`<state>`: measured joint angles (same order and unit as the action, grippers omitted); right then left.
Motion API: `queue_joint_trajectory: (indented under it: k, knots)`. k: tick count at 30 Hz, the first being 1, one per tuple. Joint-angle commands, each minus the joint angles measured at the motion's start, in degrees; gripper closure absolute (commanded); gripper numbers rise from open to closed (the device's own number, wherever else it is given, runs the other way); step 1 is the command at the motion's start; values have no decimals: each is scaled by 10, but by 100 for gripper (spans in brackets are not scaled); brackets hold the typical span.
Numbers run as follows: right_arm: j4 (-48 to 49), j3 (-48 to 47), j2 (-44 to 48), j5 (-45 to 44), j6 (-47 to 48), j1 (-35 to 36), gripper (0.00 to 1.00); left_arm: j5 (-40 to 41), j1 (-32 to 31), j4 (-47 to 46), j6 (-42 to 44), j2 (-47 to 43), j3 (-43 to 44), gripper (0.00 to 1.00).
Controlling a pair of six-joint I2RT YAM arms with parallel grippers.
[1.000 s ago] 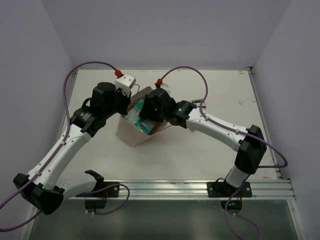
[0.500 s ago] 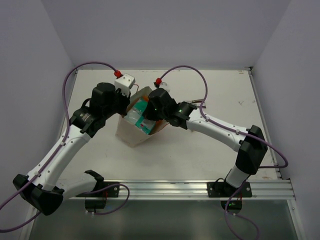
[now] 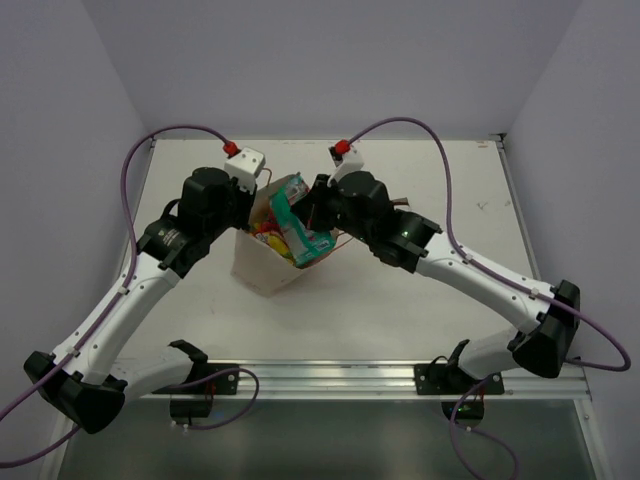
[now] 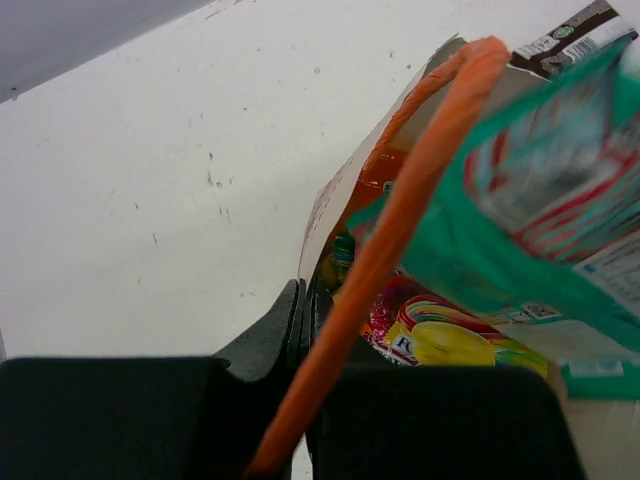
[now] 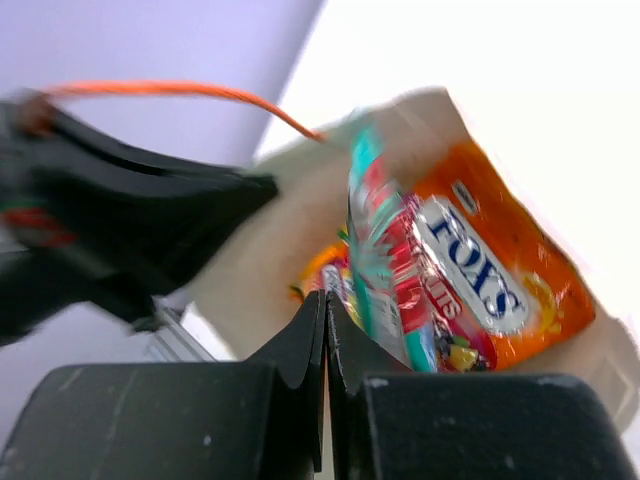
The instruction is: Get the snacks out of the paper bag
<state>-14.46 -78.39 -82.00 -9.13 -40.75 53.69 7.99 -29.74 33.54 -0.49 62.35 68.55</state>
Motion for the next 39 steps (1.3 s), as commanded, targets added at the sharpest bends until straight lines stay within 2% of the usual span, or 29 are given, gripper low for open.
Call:
queue_joint_trajectory:
  k: [1,7,11,12,14,15,18,19,22,29,35,39]
  knots:
    - [70,-3,51,-8,46,4,100,33,-4,-84,-12,-28,16,100]
    - [58,-12,72,-19,92,3,100,47,-4,-86,-18,-26,16,100]
    - [-1,-47,47,-18,116,3,100,39,-4,-86,-19,-25,16,100]
    - [-14,-49,42,-25,125,3,85,38,-4,-86,-18,-26,16,100]
    - [-38,-43,34,-34,143,2,67,39,-3,-83,-15,-26,16,100]
    - [-46,-40,34,-41,157,-2,50,40,-4,-81,-14,-27,16,100]
    - [-67,-26,39,-47,183,-19,38,39,-4,-81,-11,-28,16,100]
    - [-68,-21,42,-45,191,-24,30,39,-4,-81,-10,-28,16,100]
    - [-75,-18,44,-21,228,-48,23,39,-4,-77,-7,-27,16,100]
    - [-101,-31,3,52,282,-71,21,33,-4,-76,-6,-22,15,100]
    - [-87,-23,-6,113,282,-68,26,30,-4,-74,-7,-18,18,100]
    - [-92,-28,-1,122,291,-54,34,28,-4,-75,-7,-16,17,100]
